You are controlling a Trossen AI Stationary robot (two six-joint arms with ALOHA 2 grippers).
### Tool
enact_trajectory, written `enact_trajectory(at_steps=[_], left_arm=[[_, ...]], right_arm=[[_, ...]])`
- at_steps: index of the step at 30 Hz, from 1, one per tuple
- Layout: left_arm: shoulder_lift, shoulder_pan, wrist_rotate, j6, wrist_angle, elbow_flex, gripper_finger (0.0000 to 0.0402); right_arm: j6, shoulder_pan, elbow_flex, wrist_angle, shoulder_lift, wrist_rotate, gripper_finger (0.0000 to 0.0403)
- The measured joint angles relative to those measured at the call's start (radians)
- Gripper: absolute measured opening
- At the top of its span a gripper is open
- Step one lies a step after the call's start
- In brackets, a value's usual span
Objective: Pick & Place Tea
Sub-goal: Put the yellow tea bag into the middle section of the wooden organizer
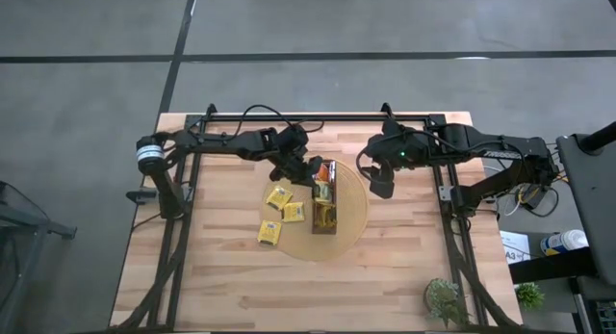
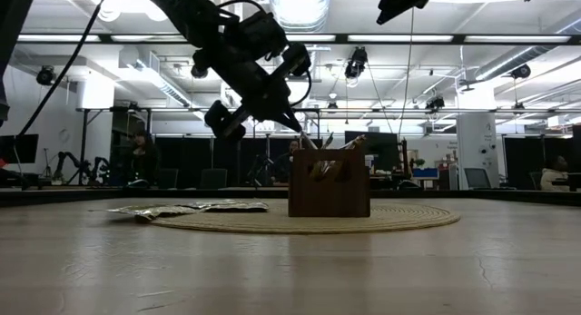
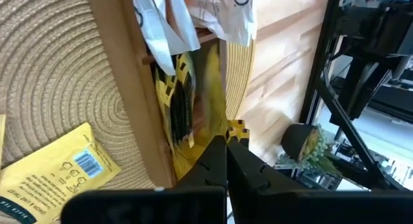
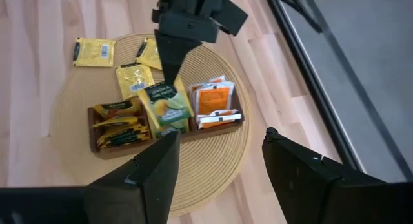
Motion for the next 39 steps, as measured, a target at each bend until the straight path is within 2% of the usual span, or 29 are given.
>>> enact_trajectory(at_steps=[6,25,31,39], left_arm=[[0.0,0.0,0.0,0.011,-0.009,0.003,0.0],[0.054,-0.004,0.016,0.014,0.009,0.03,0.0001],[0.073,-0.004,0.055,0.016,0.009,0.03,0.0029],[0.076,-0.004,0.055,0.011,0.025,0.033,0.008]], right_arm=[[-0.006,0.0,0.0,0.004,0.0,0.052,0.0219],[0.002,0.0,0.0,0.005,0.0,0.056,0.0219],[0.001,0.0,0.0,0.005,0.0,0.056,0.0219],[0.002,0.0,0.0,0.005,0.0,0.056,0.0219]])
